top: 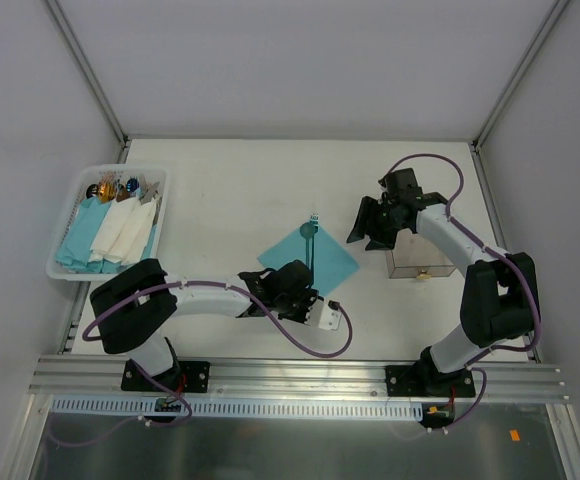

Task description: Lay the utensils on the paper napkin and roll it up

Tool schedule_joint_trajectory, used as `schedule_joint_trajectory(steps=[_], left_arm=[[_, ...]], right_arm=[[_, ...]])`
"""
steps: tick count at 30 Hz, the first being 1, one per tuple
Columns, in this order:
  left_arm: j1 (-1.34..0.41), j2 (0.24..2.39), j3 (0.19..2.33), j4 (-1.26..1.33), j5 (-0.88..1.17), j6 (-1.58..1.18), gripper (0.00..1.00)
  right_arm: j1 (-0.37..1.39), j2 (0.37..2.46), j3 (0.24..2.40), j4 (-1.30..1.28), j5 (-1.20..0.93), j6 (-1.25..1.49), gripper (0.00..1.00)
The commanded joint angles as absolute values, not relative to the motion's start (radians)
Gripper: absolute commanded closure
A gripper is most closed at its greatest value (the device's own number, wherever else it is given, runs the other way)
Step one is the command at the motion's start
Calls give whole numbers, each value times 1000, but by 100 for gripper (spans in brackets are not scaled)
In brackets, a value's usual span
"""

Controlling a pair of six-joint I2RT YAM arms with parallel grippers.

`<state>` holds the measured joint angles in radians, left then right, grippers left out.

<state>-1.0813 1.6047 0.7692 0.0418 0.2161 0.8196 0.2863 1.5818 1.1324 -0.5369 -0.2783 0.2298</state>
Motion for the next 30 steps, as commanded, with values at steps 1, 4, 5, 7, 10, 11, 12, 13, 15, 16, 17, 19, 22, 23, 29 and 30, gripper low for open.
schedule_joint_trajectory(steps=[1,4,5,7,10,11,12,13,15,16,17,19,22,23,29,30], left_arm=[[-1094,1617,772,72,198,821,85],[-1094,1608,772,72,195,819,94],[-1094,1606,772,71,193,819,97],[-1094,1594,770,68,193,815,100],[-1095,1579,776,29,207,789,100],[-1095,1572,778,19,216,778,100],[-1095,1562,781,6,221,761,100],[-1095,1557,784,6,224,753,100],[-1095,1551,793,-28,219,736,100],[-1094,1549,807,-41,221,726,100],[-1094,1548,814,-46,222,721,100],[-1089,1548,844,-60,227,710,100],[-1077,1560,887,-71,236,709,100],[-1065,1565,896,-72,238,710,100],[-993,1615,962,-72,271,741,100],[-973,1621,977,-72,275,742,100]], right_arm=[[278,1578,1137,-546,-301,210,40],[278,1577,1135,-548,-302,207,40],[276,1575,1135,-546,-302,209,40],[276,1580,1135,-548,-307,209,40],[276,1582,1137,-546,-313,204,40],[276,1582,1137,-546,-314,203,40],[276,1582,1135,-546,-316,202,40],[276,1582,1134,-546,-318,201,40],[276,1582,1132,-543,-322,199,40],[276,1582,1129,-542,-324,198,40],[276,1583,1127,-540,-328,199,41],[276,1586,1127,-534,-337,199,40],[276,1589,1127,-532,-345,198,41],[276,1589,1129,-532,-351,198,40],[278,1588,1115,-523,-370,201,40],[276,1586,1111,-519,-374,201,40]])
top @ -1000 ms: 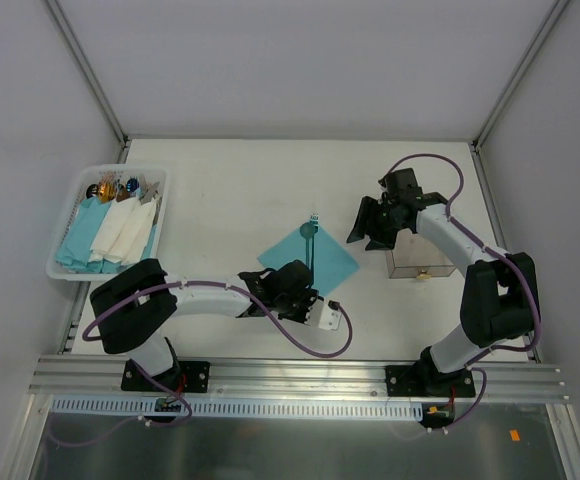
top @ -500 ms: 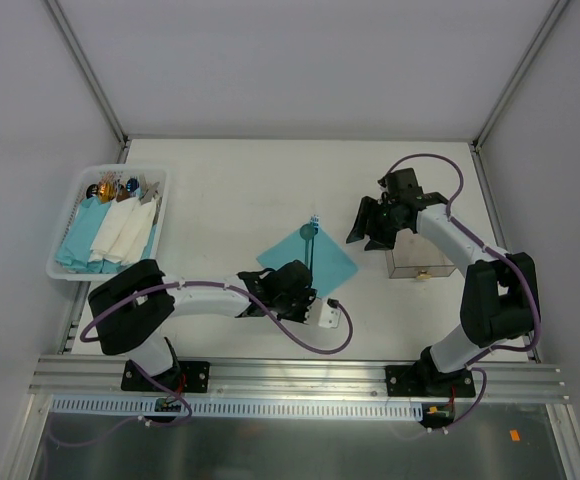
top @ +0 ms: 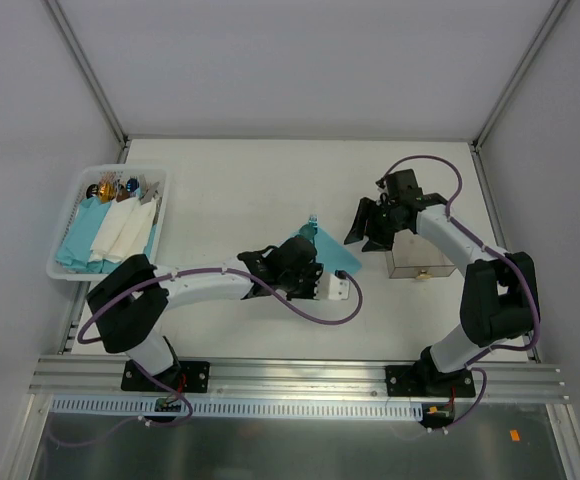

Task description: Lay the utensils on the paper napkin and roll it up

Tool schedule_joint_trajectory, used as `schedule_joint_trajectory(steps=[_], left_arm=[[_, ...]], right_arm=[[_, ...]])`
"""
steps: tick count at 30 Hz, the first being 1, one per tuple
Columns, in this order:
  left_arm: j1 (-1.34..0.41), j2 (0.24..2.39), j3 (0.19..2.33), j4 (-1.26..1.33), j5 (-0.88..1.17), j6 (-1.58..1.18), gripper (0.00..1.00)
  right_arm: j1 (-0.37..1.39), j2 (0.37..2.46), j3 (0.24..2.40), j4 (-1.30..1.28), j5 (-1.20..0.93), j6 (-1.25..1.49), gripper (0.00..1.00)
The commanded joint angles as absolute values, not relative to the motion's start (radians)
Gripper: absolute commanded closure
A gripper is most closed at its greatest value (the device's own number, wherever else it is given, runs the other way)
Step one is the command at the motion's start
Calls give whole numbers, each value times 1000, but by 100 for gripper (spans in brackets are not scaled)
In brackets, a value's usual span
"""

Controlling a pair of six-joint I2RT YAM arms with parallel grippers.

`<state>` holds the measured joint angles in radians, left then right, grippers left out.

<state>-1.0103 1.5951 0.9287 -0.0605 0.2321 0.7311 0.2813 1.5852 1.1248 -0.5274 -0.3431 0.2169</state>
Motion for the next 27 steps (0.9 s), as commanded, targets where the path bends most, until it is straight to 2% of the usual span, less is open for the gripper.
schedule_joint_trajectory(steps=[1,11,24,27], left_arm=[[-963,1637,985,-74,276,747,100],[-873,1726,1078,-71,304,759,100],[-853,1804,1123,-32,298,742,100],[-845,1812,1121,-18,291,724,100]], right_arm=[[276,1585,1108,-512,-380,202,40],[276,1574,1032,-447,-422,229,43],[316,1555,874,-224,-546,388,70],[344,1551,851,-181,-554,434,72]])
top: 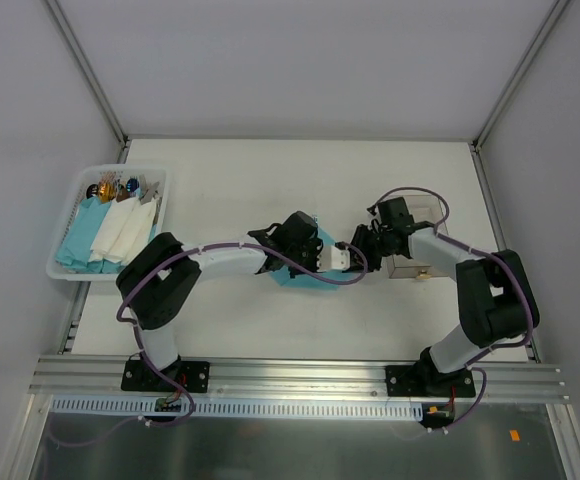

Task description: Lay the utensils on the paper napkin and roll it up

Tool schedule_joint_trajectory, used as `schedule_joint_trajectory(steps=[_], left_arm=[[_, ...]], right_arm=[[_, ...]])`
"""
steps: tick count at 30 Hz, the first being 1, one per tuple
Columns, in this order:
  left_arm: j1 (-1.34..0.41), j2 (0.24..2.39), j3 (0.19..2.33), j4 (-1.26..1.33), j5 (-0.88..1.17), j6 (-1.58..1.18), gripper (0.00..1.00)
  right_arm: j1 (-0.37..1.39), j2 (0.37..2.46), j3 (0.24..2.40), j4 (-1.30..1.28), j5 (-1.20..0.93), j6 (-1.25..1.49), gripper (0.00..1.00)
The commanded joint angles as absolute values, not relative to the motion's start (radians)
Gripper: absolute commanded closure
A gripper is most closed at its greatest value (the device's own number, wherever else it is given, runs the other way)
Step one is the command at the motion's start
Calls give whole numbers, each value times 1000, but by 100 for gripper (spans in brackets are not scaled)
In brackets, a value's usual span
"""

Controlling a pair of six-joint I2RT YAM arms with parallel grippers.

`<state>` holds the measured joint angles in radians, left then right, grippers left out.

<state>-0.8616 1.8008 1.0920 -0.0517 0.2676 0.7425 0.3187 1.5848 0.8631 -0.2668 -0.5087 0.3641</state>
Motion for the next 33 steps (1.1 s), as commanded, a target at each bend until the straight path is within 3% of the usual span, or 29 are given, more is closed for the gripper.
schedule_joint_trajectory(steps=[1,12,27,30,31,33], left_arm=[[-845,1812,1117,-14,290,718,100],[-835,1827,1109,37,256,704,100],[-828,1818,1091,43,253,680,96],[-825,1793,1085,43,241,641,82],[-824,1766,1083,41,230,605,69],[-815,1726,1107,-4,199,543,61]], right_arm=[[354,1548,838,-170,-554,445,73],[402,1594,793,-26,-597,554,80],[440,1738,821,-6,-580,560,81],[442,1761,822,-6,-578,560,81],[442,1767,822,-6,-577,560,81],[442,1770,824,-8,-575,560,81]])
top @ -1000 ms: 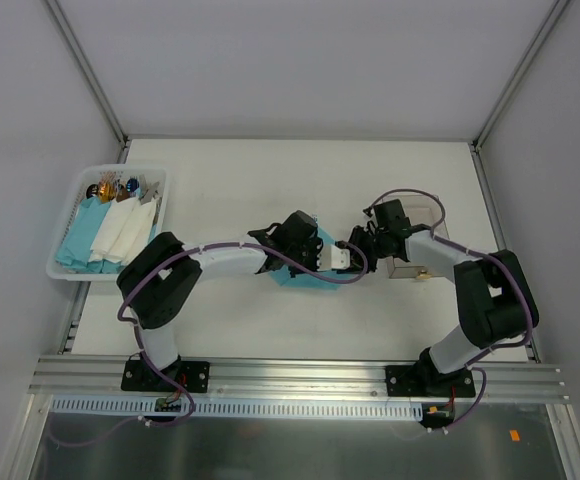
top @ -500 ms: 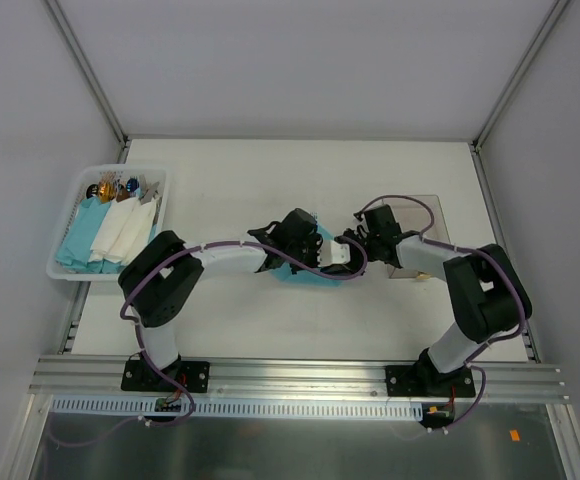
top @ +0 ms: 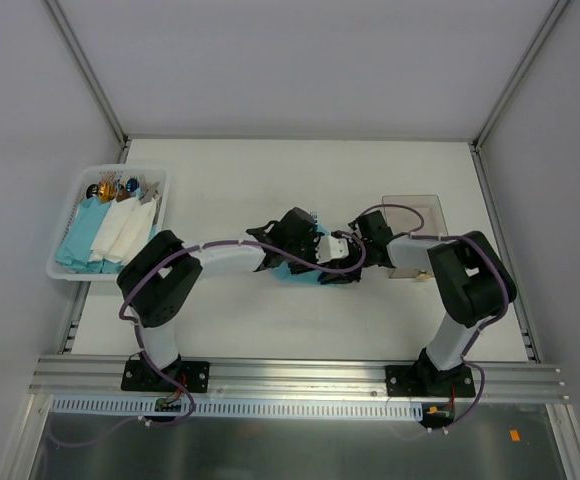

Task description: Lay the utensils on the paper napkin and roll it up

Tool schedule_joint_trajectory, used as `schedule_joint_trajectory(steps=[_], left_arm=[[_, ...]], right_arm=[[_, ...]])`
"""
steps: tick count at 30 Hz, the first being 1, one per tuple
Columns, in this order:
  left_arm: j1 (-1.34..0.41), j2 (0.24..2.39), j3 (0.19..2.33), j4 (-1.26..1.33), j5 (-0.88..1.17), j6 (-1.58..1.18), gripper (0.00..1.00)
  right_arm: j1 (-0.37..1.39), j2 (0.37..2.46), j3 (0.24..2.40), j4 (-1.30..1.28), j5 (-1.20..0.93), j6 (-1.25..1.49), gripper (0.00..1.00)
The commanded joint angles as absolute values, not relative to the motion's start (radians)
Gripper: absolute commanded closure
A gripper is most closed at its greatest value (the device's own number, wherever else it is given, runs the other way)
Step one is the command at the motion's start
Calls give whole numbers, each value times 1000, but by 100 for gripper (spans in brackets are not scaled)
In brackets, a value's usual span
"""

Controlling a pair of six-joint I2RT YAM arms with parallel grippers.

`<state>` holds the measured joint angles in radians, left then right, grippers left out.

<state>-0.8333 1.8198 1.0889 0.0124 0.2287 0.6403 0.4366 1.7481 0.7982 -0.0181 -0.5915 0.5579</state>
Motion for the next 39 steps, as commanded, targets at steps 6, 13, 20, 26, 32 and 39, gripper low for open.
schedule_joint_trajectory(steps=[6,13,20,26,32,39], left_arm=[[-614,1493,1180,-299,461,220,42],[-540,1442,1115,-341,785,131,78],[-541,1681,1154,-250,891,-62,94],[-538,1824,1180,-200,848,-130,95],[-537,1904,1207,-175,799,-161,96],[-534,1965,1221,-170,726,-186,96]], right_arm=[[449,1781,828,-6,-575,560,81],[456,1783,831,-6,-571,558,82],[456,1770,850,-32,-561,545,82],[456,1766,873,-54,-560,535,82],[459,1767,905,-90,-555,522,82],[465,1770,917,-100,-555,518,82]])
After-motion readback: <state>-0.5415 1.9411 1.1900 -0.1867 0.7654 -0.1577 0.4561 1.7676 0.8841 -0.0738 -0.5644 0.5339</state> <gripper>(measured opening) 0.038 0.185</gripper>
